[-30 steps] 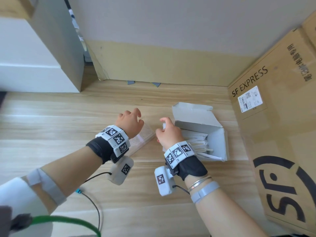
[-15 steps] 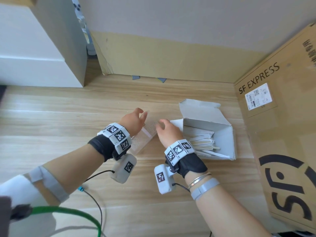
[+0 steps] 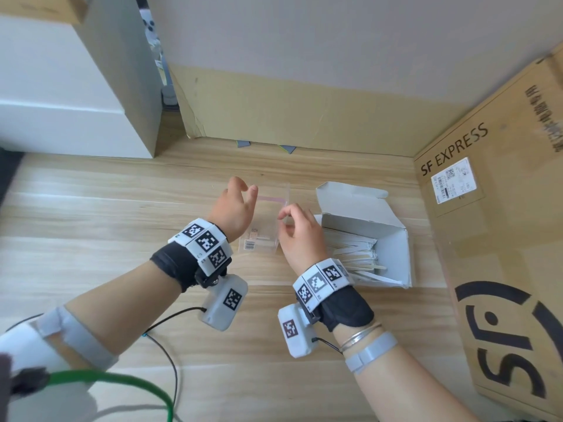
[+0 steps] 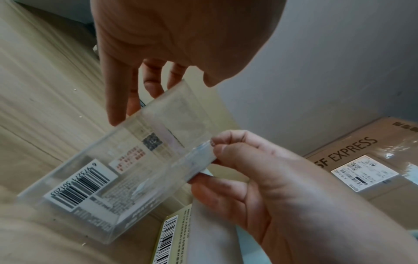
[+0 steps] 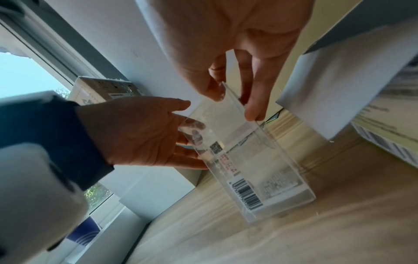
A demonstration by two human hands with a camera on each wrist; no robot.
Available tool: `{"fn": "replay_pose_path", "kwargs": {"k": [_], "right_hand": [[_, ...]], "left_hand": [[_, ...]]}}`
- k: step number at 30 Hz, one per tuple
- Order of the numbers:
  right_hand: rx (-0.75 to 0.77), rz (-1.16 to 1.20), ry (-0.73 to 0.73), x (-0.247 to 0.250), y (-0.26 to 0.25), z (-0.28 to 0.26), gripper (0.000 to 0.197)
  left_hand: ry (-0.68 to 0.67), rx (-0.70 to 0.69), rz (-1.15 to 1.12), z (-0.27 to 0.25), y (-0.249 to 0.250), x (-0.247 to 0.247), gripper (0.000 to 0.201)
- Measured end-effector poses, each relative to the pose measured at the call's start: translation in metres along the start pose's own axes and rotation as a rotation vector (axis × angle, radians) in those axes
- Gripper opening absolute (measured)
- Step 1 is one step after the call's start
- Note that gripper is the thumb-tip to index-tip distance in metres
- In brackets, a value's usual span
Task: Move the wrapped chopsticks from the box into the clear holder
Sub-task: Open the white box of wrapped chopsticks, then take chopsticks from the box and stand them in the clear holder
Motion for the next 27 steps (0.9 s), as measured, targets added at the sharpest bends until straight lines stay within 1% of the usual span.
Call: {"fn": "replay_pose_path", "kwargs": {"k": [2,4,6,8,10,12,14,16,19,20,21,22,24,25,27], "right_hand": [[0.015,-0.019,-0.022,0.001,0.003,-0.003,0.018],[0.03,-0.022,-0.026,0.003,0.004,-0.005,0.027],[0.043,-0.007,-0.027,0.006,0.005,-0.008,0.039],[0.034,0.011,-0.023,0.01,0.009,-0.01,0.047],[0.003,0.021,-0.003,0.016,0.015,-0.009,0.045],[-0.032,0.01,0.026,0.025,0.024,-0.006,0.038],[-0.064,0.011,0.057,0.036,0.036,-0.001,0.031],[-0.118,0.041,0.074,0.048,0.047,0.003,0.026],[-0.193,-0.006,0.034,0.064,0.065,0.007,0.024],[-0.213,-0.037,0.002,0.068,0.071,0.009,0.024],[-0.236,-0.061,-0.034,0.072,0.079,0.009,0.025],[-0.257,-0.081,-0.068,0.075,0.086,0.009,0.026],[-0.288,-0.129,-0.112,0.08,0.099,0.009,0.025],[-0.301,-0.147,-0.129,0.082,0.104,0.008,0.025],[-0.315,-0.158,-0.15,0.088,0.111,0.007,0.026]], "left_hand": [[0.015,0.025,-0.004,-0.003,-0.003,-0.002,0.039],[0.041,0.046,-0.011,-0.007,-0.004,-0.003,0.037],[0.071,0.059,-0.024,-0.012,-0.002,-0.004,0.037],[0.13,0.056,-0.033,-0.016,0.006,-0.004,0.039],[0.186,0.032,0.033,-0.018,0.014,-0.004,0.04],[0.206,-0.012,0.143,-0.02,0.022,-0.006,0.04],[0.219,-0.078,0.242,-0.024,0.033,-0.009,0.037],[0.219,-0.174,0.29,-0.03,0.047,-0.016,0.034],[0.159,-0.323,0.231,-0.041,0.064,-0.033,0.031],[0.112,-0.348,0.191,-0.044,0.068,-0.04,0.03],[0.043,-0.343,0.159,-0.048,0.071,-0.049,0.03],[-0.045,-0.311,0.158,-0.052,0.072,-0.058,0.03],[-0.228,-0.191,0.255,-0.058,0.069,-0.078,0.037],[-0.283,-0.134,0.3,-0.06,0.066,-0.086,0.042],[-0.3,-0.067,0.326,-0.063,0.063,-0.097,0.047]]}}
Point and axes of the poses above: each hand's wrist, its own z-axis towards the middle knuckle, its own x-axis out of the back of the hand, y = z × x, the point moved 3 cm from there along z, towards the middle knuckle, and after that the axes turned 8 degrees about y, right-handed, at the moved point
